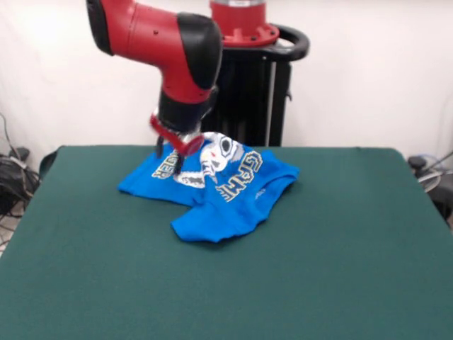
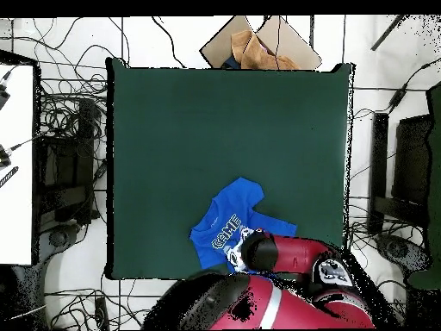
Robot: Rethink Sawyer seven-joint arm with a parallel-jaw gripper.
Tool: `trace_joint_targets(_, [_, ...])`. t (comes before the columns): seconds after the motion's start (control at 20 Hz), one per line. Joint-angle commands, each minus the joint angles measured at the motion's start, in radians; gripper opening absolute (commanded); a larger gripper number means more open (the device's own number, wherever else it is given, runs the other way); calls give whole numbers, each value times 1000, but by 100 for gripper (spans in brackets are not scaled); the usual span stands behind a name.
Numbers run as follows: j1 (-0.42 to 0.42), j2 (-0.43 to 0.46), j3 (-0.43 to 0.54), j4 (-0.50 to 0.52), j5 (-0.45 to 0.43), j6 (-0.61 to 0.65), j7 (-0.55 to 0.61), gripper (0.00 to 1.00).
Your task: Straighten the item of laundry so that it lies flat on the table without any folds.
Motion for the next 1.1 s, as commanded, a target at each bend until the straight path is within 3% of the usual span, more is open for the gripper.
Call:
trace_joint_targets(0.05, [-62,108,53,-185,-64,-309,36,100])
trace_joint_targets(0.3, [-52,79,38,-188,-21,-328,25,100])
trace_joint_targets(0.4, [-74,68,75,-197,-12,-209,-8,100])
trace_joint_targets(0.5, [-150,55,180,-197,-9,7,-95,100])
trace_joint_targets(0.65, [-152,-2,193,-168,4,151,-135,100])
trace_joint_targets(0.9, [-161,-77,206,-138,-33,142,-79,100])
trace_joint_targets(1.1, [-165,-136,223,-112,-26,209,-62,100])
